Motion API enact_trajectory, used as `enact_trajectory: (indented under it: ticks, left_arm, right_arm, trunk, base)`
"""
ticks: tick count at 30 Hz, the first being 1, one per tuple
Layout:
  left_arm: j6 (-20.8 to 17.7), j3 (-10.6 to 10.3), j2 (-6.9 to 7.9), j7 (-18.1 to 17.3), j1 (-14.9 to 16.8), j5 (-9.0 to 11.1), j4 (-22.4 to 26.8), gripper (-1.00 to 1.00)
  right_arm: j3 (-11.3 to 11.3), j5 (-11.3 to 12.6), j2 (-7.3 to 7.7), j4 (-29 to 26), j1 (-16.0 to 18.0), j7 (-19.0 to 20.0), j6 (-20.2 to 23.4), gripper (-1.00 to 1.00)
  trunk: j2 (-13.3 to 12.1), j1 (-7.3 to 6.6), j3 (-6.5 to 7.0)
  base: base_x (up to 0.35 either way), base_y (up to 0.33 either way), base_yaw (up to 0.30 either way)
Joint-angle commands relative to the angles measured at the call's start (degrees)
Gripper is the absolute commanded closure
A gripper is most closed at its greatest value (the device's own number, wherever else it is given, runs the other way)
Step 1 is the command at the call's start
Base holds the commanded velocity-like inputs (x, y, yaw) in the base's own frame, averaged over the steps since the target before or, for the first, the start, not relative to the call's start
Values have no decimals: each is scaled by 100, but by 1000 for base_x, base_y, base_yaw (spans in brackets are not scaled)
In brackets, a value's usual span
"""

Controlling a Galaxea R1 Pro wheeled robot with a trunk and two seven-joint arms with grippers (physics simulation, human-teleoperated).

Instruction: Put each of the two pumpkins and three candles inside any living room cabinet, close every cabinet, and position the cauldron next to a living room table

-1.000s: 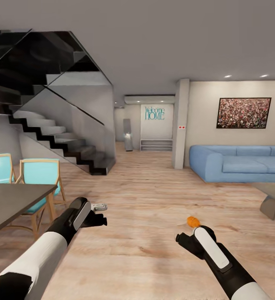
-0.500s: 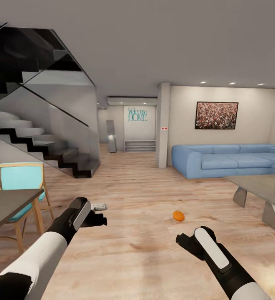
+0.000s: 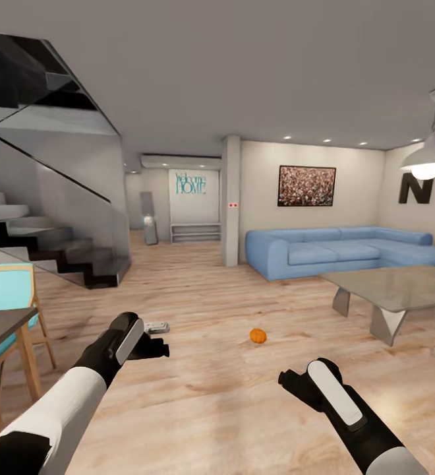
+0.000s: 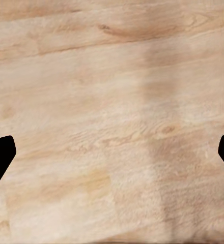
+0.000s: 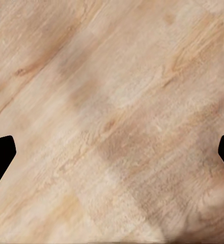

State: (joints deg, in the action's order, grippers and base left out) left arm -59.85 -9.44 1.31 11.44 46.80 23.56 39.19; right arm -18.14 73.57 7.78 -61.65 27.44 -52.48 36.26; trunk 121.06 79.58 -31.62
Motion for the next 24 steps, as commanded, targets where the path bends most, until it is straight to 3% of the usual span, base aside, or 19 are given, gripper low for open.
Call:
enact_trajectory:
  ticks: [1,12,24]
  left_arm:
    - [-15,-32,9,51,1,61,10,-100]
    - [-15,-37,9,51,3,61,15,-100]
    - [-15,-40,9,51,0,61,14,-100]
  right_arm:
    - [-16,35,4,-4,8,-43,13,-100]
    - [-15,35,4,-4,7,-43,13,-100]
    - [-14,35,4,-4,9,-43,13,-100]
  trunk:
    - [4,-3,-3]
    - [4,-3,38]
    - [4,-3,83]
  base:
    - [-193,150,-276]
    - [-146,102,-276]
    - [-15,6,-276]
